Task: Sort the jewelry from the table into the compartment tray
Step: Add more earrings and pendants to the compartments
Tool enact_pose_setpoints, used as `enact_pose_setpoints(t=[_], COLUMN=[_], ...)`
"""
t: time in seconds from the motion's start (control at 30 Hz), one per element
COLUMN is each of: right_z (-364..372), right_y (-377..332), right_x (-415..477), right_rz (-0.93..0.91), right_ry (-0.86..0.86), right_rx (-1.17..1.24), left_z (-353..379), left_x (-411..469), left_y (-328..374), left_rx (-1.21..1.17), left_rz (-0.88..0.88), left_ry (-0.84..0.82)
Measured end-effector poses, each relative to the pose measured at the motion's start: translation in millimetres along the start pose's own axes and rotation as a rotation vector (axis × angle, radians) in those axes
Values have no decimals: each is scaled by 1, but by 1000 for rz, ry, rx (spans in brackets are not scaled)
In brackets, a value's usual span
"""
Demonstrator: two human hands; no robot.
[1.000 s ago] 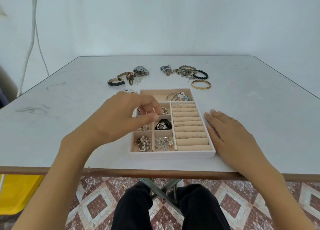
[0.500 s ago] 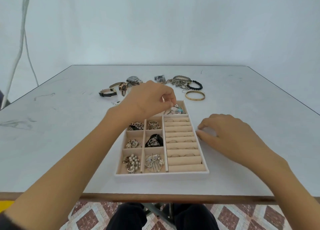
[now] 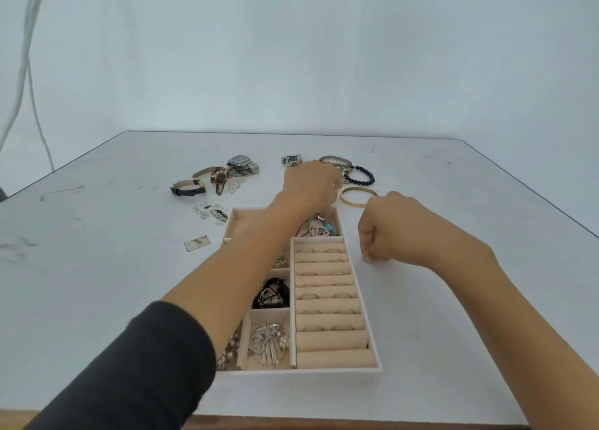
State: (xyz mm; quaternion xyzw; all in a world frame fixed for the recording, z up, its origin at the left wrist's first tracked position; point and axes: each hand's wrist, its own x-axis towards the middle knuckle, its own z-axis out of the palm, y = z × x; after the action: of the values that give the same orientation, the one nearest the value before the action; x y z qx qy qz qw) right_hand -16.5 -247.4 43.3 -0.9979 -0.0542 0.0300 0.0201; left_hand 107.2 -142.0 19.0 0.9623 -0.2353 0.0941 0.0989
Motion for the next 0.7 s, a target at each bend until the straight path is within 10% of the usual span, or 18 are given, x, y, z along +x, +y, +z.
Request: enact_pose_setpoints(t=[0.3,0.5,0.7], right_z=[-30,-26,7], right_y=[34,72,79], right_x=[28,98,144], right_rz=[-52,250,404], right_ry=[-369,124,92], right_rx=[266,453,384], left_z=[9,8,6], left_x=[18,25,32], left_y=[-14,-23,-21], left_rx=[-64,-123,-199], left_rz=[30,21,25], left_ry=[-25,-50,-94])
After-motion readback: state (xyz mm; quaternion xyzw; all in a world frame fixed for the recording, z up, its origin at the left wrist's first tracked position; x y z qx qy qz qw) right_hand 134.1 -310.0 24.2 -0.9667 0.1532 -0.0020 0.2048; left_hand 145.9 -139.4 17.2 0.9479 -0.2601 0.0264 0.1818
